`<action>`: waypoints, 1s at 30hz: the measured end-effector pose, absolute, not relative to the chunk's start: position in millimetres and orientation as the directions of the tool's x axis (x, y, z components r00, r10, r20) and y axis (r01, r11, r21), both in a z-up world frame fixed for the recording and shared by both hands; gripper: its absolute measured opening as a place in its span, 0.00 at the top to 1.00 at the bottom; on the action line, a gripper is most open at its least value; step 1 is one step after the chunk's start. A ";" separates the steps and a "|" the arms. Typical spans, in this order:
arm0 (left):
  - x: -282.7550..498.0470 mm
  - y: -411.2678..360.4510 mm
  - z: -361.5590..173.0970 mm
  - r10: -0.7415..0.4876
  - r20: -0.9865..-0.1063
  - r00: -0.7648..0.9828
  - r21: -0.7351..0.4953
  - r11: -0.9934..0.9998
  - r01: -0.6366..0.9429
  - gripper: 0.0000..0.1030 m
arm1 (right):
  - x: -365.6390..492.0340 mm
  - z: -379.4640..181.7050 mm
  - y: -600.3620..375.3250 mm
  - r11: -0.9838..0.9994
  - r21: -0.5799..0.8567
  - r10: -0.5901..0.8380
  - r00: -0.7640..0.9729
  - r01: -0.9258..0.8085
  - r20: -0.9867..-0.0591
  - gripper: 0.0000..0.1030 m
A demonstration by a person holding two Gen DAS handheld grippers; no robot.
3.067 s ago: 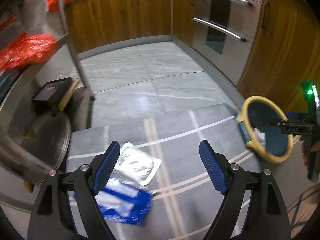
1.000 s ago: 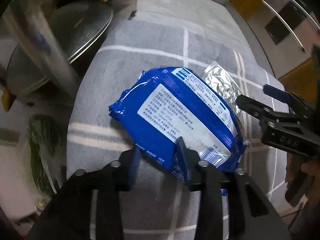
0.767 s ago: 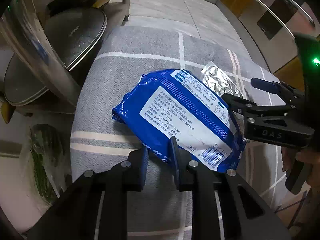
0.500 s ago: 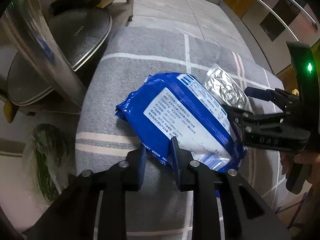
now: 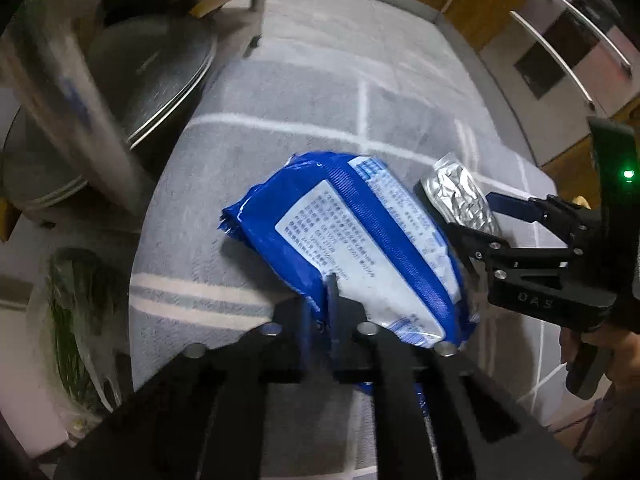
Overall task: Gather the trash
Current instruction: 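Grasp the blue wipes pack with the left gripper while the right grasps the silver foil tray, then carry the foil tray with the right gripper over the bin while the left carries the wipes pack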
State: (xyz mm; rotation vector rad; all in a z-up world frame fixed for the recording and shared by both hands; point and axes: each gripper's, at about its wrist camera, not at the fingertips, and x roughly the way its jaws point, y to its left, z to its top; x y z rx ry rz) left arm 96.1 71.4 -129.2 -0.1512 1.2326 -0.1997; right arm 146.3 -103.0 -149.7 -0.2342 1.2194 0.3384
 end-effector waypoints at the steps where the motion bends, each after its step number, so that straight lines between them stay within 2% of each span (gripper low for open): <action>1: 95.3 67.4 -123.6 -0.236 -0.912 0.335 -0.218 0.972 0.089 0.96 | 145.7 -147.9 -107.5 0.930 0.010 0.130 0.305 -0.367 -0.943 0.32; 12: 81.0 3.3 -60.0 -0.250 -0.833 0.493 -0.110 0.949 0.296 0.97 | 125.9 -102.1 -170.3 0.968 0.010 0.113 0.401 -0.250 -0.909 0.32; 20: 75.4 -44.5 -46.8 -0.281 -0.805 0.522 -0.067 0.918 0.390 0.99 | 99.0 -55.6 -231.3 0.991 0.039 0.096 0.483 -0.127 -0.871 0.32; 30: 57.2 -95.2 -27.6 -0.321 -0.774 0.545 0.002 0.860 0.510 0.99 | 49.9 -2.9 -277.3 0.993 -0.019 0.047 0.530 -0.119 -0.847 0.32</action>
